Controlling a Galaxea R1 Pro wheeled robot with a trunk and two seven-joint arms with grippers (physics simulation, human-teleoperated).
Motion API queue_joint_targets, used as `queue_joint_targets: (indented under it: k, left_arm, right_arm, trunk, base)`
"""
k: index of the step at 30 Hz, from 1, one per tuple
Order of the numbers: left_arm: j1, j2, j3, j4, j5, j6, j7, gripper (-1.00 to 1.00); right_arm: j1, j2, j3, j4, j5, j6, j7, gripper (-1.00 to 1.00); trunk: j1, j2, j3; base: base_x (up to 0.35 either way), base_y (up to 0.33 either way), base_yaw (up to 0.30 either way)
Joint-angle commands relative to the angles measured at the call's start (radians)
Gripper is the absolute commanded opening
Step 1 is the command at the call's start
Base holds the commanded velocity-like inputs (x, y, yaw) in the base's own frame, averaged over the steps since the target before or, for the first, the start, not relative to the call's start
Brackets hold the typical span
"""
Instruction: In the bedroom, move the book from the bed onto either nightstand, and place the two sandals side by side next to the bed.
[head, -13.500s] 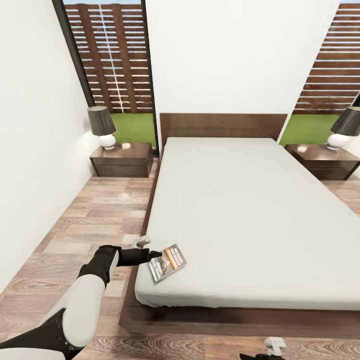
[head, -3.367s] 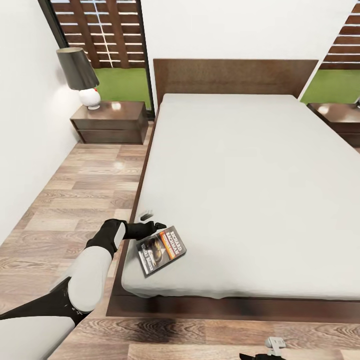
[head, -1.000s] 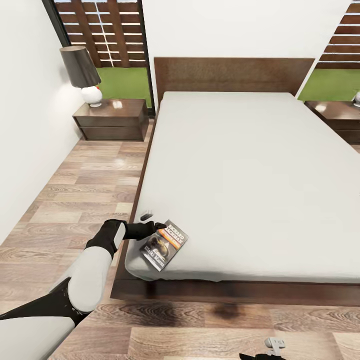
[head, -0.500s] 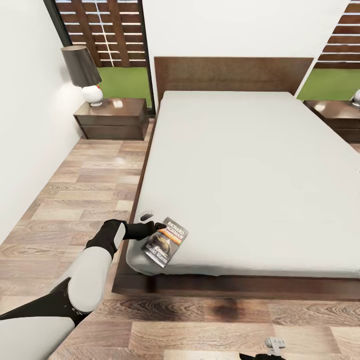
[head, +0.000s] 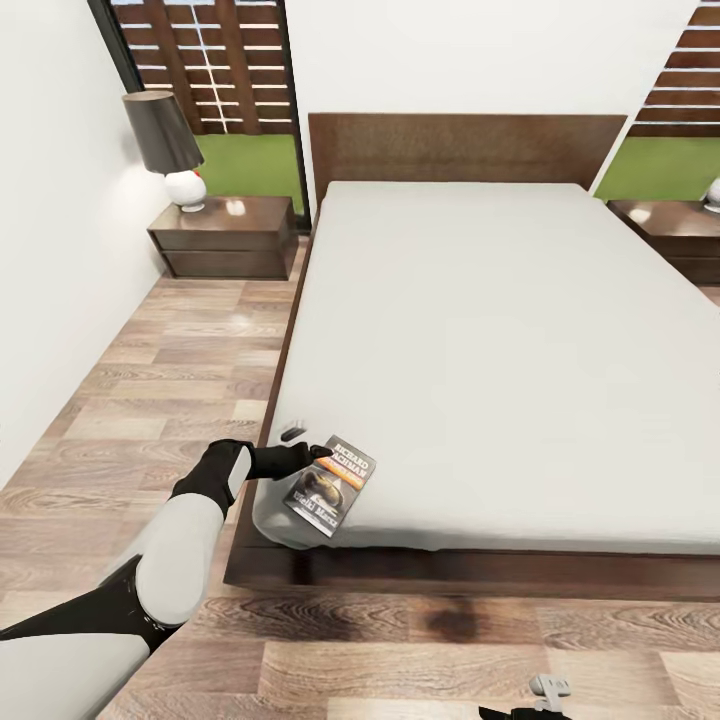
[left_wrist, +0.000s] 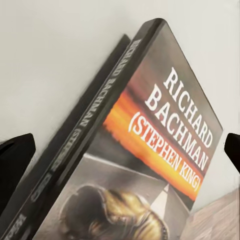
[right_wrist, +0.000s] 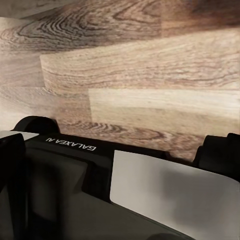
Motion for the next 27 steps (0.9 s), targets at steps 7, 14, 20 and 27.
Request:
queue_joint_targets:
  k: [7,14,20,27]
  left_arm:
    - [-0.001,-0.001,0.008,-0.001,-0.020,0.002,-0.006,1.00]
    - [0.000,-0.001,0.008,-0.001,-0.019,0.002,-0.006,1.00]
    - [0.001,-0.001,0.008,-0.001,-0.019,0.001,-0.006,1.00]
    - [0.001,-0.001,0.008,-0.001,-0.020,0.001,-0.006,1.00]
  right_arm:
    - [-0.001,0.000,-0.003,0.001,0.000,-0.002,0.004,1.00]
    - [-0.001,0.000,-0.003,0.001,-0.001,-0.002,0.004,1.00]
    - [-0.001,0.000,-0.003,0.001,0.000,-0.002,0.004,1.00]
    - [-0.001,0.000,-0.003,0.001,-0.001,-0.002,0.003,1.00]
  trunk:
    - [0.000,0.000,-0.001]
    - [0.000,0.000,-0.001]
    - [0.000,0.000,-0.001]
    - [0.000,0.000,-0.001]
  base:
    - [-0.162,0.000,0.000]
    - [-0.019,0.000,0.000]
    - [-0.001,0.000,0.000]
    - [-0.121,0.000,0.000]
